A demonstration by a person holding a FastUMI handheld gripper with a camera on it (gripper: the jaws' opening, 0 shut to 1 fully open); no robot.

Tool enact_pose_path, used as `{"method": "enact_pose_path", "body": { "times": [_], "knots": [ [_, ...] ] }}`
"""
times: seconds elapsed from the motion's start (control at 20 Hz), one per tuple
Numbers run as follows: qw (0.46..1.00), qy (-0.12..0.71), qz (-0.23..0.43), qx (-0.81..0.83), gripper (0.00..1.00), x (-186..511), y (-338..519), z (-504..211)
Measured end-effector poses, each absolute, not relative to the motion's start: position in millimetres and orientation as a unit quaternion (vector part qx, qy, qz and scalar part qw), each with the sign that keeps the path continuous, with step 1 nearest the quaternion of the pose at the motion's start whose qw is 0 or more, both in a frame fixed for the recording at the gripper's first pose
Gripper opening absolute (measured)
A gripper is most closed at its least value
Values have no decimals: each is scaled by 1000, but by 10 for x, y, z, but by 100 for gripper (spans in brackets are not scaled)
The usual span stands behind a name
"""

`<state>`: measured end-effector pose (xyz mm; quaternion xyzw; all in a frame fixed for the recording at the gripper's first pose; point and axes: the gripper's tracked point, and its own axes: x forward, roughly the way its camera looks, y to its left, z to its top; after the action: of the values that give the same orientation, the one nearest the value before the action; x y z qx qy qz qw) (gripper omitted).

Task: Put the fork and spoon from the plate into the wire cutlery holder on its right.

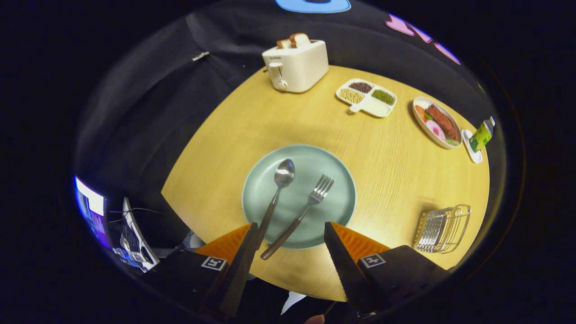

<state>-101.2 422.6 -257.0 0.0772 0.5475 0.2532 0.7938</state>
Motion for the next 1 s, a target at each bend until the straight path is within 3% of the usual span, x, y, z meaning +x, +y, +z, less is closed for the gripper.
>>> {"method": "enact_pose_path", "body": {
  "times": [0.1, 0.2, 0.25, 0.5, 0.7, 0.8, 1.0],
  "knots": [
    [780, 577, 223, 93, 80, -1027, 4284, -2793],
    [769, 599, 199, 105, 78, -1021, 4347, -2963],
    [764, 607, 190, 106, 71, -1026, 4370, -3030],
    [766, 621, 149, 68, 71, -984, 4345, -3339],
    [772, 622, 129, 28, 43, -898, 4284, -3403],
    [778, 615, 122, 36, 18, -852, 4263, -3402],
    [785, 594, 144, 101, 9, -795, 4315, -3309]
  ]
}}
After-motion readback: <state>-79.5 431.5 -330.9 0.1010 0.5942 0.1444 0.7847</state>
